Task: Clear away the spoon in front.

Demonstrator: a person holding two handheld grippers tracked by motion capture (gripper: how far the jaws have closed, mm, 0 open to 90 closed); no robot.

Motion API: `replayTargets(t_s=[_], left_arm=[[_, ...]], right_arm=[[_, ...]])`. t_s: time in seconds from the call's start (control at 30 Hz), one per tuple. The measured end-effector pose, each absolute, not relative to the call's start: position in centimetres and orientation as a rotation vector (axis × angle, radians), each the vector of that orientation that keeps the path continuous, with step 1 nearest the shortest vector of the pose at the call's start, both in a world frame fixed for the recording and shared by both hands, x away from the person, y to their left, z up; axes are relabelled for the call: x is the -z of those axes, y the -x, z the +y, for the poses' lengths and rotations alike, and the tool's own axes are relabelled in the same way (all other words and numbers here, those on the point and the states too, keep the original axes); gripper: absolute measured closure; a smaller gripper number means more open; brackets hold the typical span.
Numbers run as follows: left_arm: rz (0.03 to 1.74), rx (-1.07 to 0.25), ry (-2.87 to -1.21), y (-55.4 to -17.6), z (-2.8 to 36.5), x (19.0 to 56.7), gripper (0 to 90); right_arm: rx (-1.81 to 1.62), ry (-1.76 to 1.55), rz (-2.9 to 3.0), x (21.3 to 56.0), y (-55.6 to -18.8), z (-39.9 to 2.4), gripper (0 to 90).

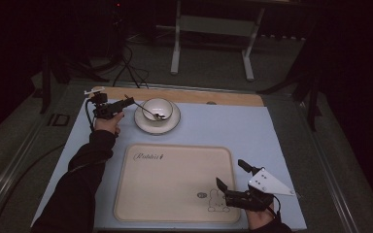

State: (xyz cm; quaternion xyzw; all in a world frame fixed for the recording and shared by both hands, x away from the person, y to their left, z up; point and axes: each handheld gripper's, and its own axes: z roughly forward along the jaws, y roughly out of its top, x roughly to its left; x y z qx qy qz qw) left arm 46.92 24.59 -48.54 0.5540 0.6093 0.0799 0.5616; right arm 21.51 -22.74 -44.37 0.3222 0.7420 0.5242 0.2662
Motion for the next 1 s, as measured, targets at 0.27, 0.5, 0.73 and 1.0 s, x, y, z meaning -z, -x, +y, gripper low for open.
replayTargets(t_s=[0.27, 0.5, 0.73, 1.0], left_arm=[[1.479, -0.158, -1.238, -48.0, 24.3, 49.2, 51.1], [1.486, -0.149, -1.178, -48.2, 24.2, 49.4, 63.6], [1.495, -0.140, -1.161, -48.5, 23.7, 49.5, 74.0], [1.504, -0.118, -1.120, -48.6, 23.3, 49.6, 85.4]], right_arm=[[-1.419, -0.869, 2.004, 44.4, -21.4, -22.7, 10.4], [-1.422, -0.870, 2.005, 44.4, -21.4, -22.8, 10.5], [-1.423, -0.868, 2.006, 44.3, -21.3, -22.8, 10.5], [-1.424, -0.866, 2.011, 44.4, -21.4, -22.8, 10.5]])
